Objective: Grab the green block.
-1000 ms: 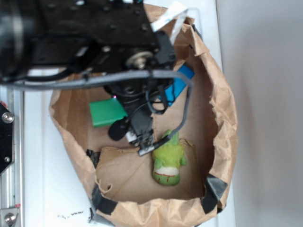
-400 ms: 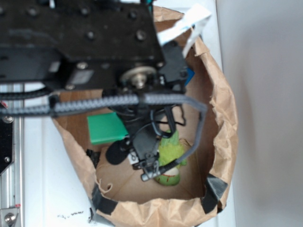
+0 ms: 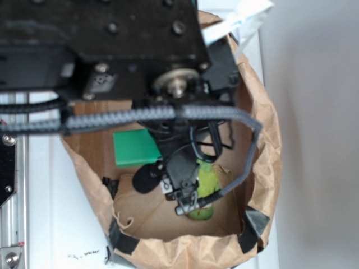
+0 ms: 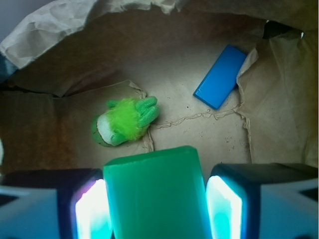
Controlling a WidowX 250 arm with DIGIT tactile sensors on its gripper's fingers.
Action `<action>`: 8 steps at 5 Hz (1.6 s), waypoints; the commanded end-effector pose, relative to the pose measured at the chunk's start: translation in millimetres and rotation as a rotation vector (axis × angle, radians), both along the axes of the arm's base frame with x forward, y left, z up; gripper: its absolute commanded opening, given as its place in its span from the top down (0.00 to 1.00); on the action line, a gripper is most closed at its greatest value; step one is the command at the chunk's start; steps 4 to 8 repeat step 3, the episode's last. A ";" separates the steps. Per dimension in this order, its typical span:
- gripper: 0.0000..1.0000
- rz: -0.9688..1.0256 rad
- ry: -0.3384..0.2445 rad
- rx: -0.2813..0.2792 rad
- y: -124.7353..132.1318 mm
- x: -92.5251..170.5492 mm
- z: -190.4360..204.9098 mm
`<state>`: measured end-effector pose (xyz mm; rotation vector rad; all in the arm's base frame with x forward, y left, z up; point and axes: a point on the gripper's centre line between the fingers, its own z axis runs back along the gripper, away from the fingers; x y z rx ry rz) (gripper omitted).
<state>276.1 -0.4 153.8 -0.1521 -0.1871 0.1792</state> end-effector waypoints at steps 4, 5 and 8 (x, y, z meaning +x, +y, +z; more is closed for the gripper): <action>1.00 -0.004 -0.140 0.054 -3.3 3.7 53.0; 1.00 -0.004 -0.140 0.054 -3.3 3.7 53.0; 1.00 -0.004 -0.140 0.054 -3.3 3.7 53.0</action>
